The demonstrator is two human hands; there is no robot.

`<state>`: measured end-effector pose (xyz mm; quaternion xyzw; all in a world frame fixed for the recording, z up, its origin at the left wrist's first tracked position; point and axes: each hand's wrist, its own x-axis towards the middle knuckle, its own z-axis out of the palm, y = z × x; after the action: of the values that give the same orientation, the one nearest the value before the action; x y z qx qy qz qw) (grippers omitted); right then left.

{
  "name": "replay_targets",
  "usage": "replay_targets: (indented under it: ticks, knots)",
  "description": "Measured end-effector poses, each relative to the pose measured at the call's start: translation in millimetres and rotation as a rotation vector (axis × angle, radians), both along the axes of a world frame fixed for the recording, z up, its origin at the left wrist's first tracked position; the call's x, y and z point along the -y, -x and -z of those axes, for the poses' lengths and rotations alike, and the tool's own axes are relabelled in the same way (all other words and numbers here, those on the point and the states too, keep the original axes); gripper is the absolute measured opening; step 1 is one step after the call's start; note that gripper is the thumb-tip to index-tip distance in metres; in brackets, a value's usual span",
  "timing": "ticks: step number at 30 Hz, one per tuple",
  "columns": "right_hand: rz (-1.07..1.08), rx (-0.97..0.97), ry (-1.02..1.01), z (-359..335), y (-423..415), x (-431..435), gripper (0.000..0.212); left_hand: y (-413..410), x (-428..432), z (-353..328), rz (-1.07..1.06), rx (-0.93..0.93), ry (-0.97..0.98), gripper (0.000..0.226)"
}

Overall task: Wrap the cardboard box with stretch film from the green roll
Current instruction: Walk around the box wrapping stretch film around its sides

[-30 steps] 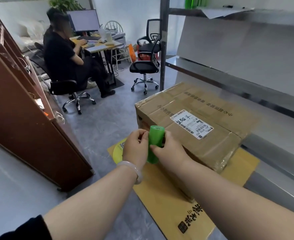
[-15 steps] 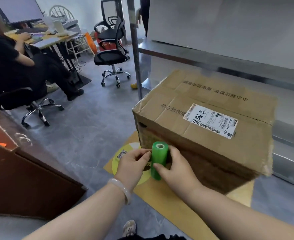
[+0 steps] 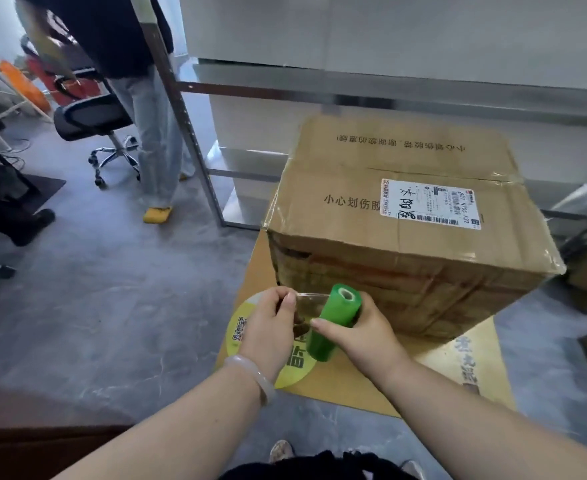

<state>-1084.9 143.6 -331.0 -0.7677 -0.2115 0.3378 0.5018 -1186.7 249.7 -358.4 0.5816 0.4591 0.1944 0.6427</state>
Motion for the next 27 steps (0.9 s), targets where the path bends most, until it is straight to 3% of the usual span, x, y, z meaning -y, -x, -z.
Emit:
replay_targets:
  ticks: [7,13,19,23,25,27]
  knots:
    - [0.108,-0.173,-0.081,1,3,-5,0.05,1,-18,-11,-0.115,0.1,0.079,0.026]
    - [0.118,-0.266,-0.076,9,4,0,0.071,3,-22,-15,-0.085,0.108,0.056,0.027]
    - [0.118,-0.342,-0.095,1,-12,11,0.06,6,-30,-15,-0.053,0.131,0.074,0.03]
    - [0.108,-0.26,-0.057,1,-15,10,0.073,8,-37,-21,0.012,0.231,0.21,0.03]
    - [0.117,-0.2,-0.045,0,-15,10,0.062,11,-42,-22,0.094,0.248,0.219,0.027]
    - [0.125,-0.156,-0.053,-1,-13,11,0.052,15,-46,-20,0.205,0.171,0.099,0.029]
